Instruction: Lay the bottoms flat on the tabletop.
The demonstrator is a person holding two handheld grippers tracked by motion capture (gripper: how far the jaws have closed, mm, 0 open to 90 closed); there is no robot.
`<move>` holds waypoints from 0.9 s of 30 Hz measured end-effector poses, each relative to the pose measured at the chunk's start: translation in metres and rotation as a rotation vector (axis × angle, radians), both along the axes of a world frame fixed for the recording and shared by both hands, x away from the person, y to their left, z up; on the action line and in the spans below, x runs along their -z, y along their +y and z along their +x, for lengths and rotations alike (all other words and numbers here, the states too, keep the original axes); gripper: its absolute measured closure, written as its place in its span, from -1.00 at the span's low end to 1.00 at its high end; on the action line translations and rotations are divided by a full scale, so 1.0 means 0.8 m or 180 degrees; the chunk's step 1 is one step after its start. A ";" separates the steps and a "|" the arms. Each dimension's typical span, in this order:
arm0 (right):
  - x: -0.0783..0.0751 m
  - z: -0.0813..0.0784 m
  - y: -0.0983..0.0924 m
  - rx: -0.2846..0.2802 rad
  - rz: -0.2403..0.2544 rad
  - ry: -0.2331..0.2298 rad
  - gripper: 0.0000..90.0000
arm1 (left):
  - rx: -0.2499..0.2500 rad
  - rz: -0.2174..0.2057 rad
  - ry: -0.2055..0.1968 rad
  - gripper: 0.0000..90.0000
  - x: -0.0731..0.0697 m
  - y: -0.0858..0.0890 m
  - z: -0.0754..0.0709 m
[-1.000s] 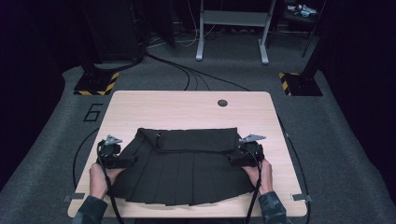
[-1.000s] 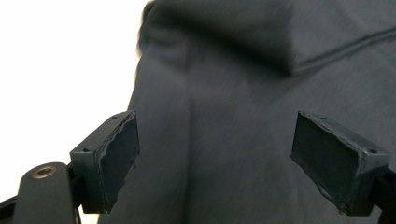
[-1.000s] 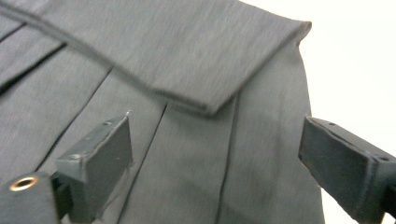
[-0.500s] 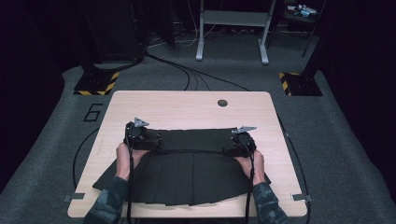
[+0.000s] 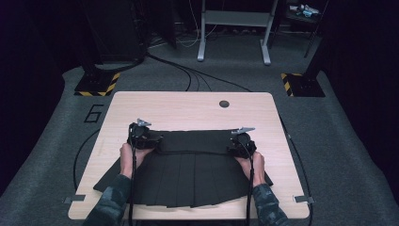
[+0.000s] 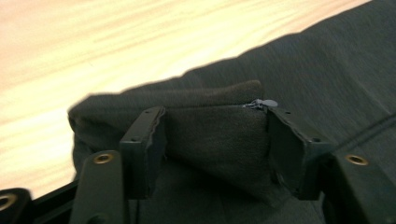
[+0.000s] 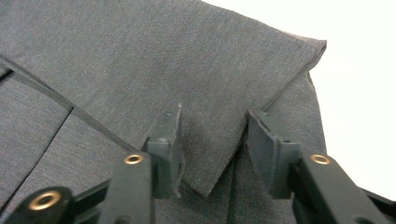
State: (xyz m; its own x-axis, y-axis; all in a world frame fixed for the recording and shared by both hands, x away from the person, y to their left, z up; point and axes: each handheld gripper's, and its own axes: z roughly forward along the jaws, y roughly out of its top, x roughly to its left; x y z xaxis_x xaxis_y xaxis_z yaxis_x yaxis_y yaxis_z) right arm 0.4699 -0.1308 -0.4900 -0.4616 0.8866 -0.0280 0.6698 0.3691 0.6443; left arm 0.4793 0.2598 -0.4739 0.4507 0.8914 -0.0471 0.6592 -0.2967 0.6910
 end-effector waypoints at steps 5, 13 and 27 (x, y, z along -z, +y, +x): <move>0.001 0.000 0.001 0.0040 -0.0042 0.0026 0.51 | 0.0130 -0.0022 0.0049 0.37 0.001 0.000 -0.001; 0.008 -0.010 -0.001 0.0057 0.0046 0.0113 0.19 | 0.0117 -0.0110 0.0053 0.52 0.004 -0.002 -0.001; 0.009 -0.012 -0.002 0.0021 0.0038 -0.0009 0.87 | 0.0199 -0.0073 0.0039 0.96 0.011 -0.001 -0.004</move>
State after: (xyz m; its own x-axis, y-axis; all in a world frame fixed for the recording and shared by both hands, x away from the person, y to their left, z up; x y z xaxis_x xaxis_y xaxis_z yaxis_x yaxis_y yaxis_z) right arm 0.4604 -0.1324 -0.4971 -0.4556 0.8900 -0.0185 0.6705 0.3567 0.6505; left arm 0.4761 0.2588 -0.4824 0.5047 0.8602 -0.0729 0.6482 -0.3218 0.6901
